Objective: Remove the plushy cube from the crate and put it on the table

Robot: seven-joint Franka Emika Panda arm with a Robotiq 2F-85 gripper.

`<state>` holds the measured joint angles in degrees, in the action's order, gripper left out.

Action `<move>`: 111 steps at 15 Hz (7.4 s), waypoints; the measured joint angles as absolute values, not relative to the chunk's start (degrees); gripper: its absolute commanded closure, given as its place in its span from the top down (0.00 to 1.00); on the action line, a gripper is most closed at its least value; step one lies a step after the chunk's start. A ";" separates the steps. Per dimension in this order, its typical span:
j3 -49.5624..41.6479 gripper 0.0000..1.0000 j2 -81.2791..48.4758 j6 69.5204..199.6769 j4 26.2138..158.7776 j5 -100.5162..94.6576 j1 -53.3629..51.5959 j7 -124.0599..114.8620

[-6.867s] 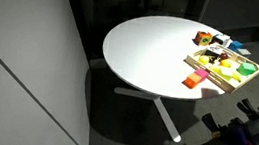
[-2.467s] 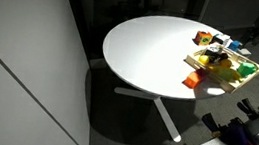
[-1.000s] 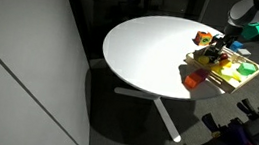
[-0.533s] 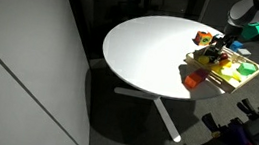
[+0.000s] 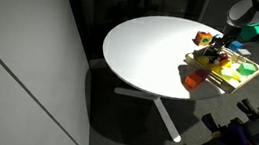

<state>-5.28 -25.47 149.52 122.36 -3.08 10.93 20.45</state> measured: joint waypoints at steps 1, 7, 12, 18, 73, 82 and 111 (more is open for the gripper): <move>-5.31 1.00 -25.54 149.89 122.36 -3.22 10.93 20.45; -5.65 0.72 -26.91 153.21 122.33 -4.33 11.24 20.47; -6.06 0.34 -28.71 156.05 122.28 -5.50 11.29 20.48; -5.99 0.01 -28.68 156.41 122.14 -6.07 11.17 20.46; 25.32 0.57 -16.08 162.52 140.33 11.12 17.62 32.93; 21.89 1.00 -10.87 161.03 141.92 15.83 12.56 32.90; 4.55 1.00 9.75 132.72 139.55 6.83 -0.38 12.55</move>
